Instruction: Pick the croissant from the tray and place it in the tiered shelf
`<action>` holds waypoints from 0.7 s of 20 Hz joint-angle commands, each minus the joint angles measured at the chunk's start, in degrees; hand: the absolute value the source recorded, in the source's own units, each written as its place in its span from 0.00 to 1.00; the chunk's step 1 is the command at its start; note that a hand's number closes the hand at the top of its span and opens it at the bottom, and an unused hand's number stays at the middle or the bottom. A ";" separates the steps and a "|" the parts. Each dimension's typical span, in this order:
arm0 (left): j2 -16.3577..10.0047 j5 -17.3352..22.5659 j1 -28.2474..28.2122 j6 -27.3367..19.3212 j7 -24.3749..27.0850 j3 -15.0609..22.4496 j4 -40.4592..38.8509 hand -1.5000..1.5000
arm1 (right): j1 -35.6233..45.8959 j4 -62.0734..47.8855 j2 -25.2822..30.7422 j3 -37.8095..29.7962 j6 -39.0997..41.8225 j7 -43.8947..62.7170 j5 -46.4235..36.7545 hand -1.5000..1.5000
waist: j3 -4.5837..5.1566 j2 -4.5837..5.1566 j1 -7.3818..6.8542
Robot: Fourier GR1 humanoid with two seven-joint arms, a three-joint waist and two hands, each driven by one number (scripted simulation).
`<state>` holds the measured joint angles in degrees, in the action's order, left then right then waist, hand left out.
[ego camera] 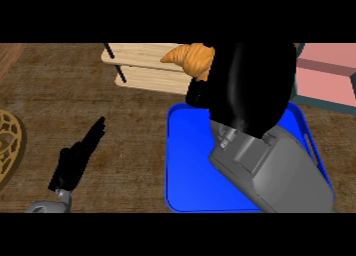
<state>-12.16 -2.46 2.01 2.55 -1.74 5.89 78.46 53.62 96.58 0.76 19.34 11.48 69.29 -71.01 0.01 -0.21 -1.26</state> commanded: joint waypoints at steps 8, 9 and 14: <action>-1.14 1.04 -0.55 2.66 -1.50 -0.34 1.59 0.50 | 19.00 -30.34 -0.72 -16.21 -4.00 0.58 -1.57 1.00 | 0.08 0.66 -1.27; 0.45 -1.13 -4.10 0.78 2.62 1.25 0.27 0.50 | 19.30 -32.24 2.07 -20.15 -5.60 -4.83 -0.70 1.00 | 0.07 0.77 -1.10; 0.24 -0.38 0.84 1.21 -0.51 -0.42 -1.80 0.50 | 22.55 -48.09 0.65 -23.29 -14.33 -10.93 -0.79 1.00 | 0.07 1.21 -1.36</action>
<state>-11.62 -2.96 2.49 3.16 -1.17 5.95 78.65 73.78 58.87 1.70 -0.84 4.57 59.26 -71.96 -0.07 0.56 -2.29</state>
